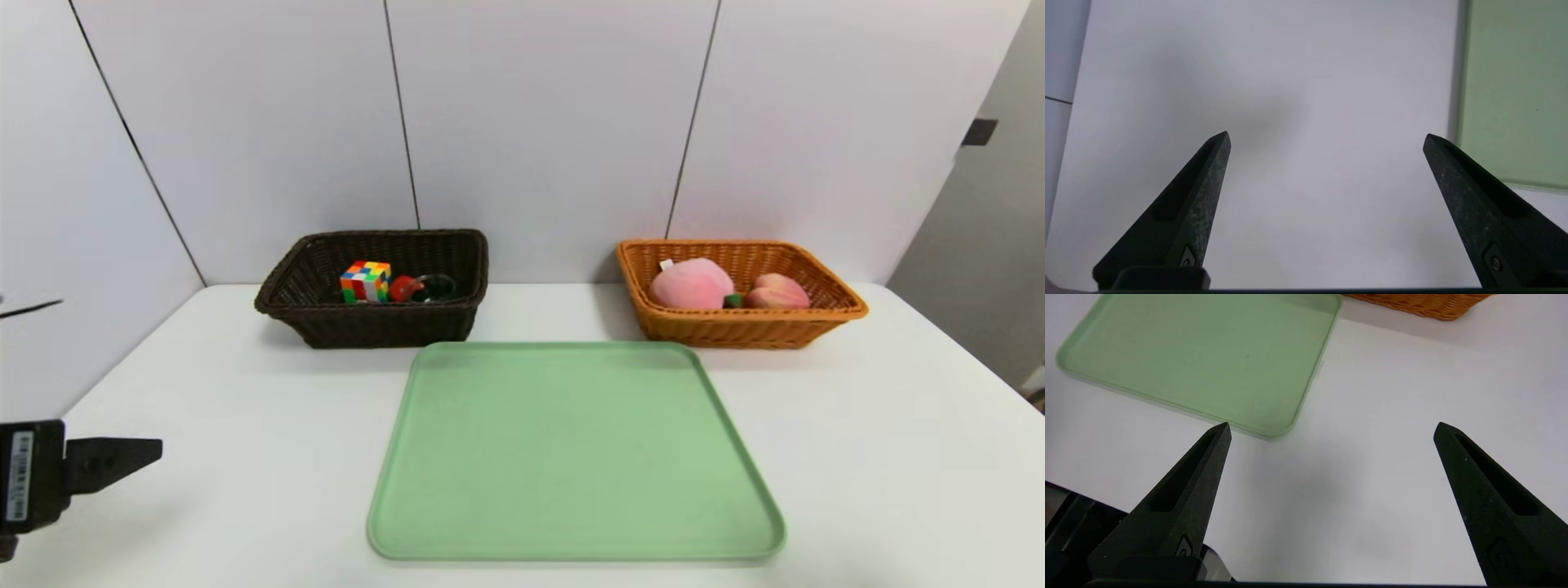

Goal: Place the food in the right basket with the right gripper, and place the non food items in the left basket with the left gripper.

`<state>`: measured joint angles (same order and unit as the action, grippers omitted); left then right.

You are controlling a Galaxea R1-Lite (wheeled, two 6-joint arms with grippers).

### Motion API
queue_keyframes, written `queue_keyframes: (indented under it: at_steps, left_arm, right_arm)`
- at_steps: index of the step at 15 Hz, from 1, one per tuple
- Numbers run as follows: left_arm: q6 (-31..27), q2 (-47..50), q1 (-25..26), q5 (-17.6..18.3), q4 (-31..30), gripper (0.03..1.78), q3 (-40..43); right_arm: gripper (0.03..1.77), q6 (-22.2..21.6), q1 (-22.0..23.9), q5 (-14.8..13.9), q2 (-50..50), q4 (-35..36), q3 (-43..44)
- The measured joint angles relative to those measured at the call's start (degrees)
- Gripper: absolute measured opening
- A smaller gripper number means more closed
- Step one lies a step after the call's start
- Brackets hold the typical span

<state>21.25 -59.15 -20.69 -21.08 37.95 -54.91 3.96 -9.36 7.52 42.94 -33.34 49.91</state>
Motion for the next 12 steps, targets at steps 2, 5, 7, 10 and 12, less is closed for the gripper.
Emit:
queue_keyframes:
  at_steps: [2, 5, 7, 10, 12]
  left_arm:
    - [-1.62, 4.52, 1.87, -0.72, -0.59, 1.68, 3.86]
    - [-5.52, 10.51, 5.56, -1.83, -1.43, 1.69, 8.85]
    - [-6.23, 14.36, 8.05, -2.21, -2.8, 1.69, 12.8]
    - [-6.01, 20.07, 12.18, -2.04, -3.33, 1.69, 17.83]
    - [-6.07, 23.38, 14.24, -1.93, -3.33, 1.69, 20.96]
  right_arm:
    - [1.71, 1.38, 4.02, 0.44, -3.8, 0.05, -2.65]
    - [1.71, 3.58, 8.0, 0.96, -9.14, -0.04, -6.63]
    - [1.71, 4.22, 8.52, 1.05, -12.13, -0.45, -9.03]
    - [1.71, 5.6, 7.94, 2.15, -16.18, -3.06, -11.76]
    - [1.71, 6.06, 7.89, 4.38, -19.21, -4.94, -12.84]
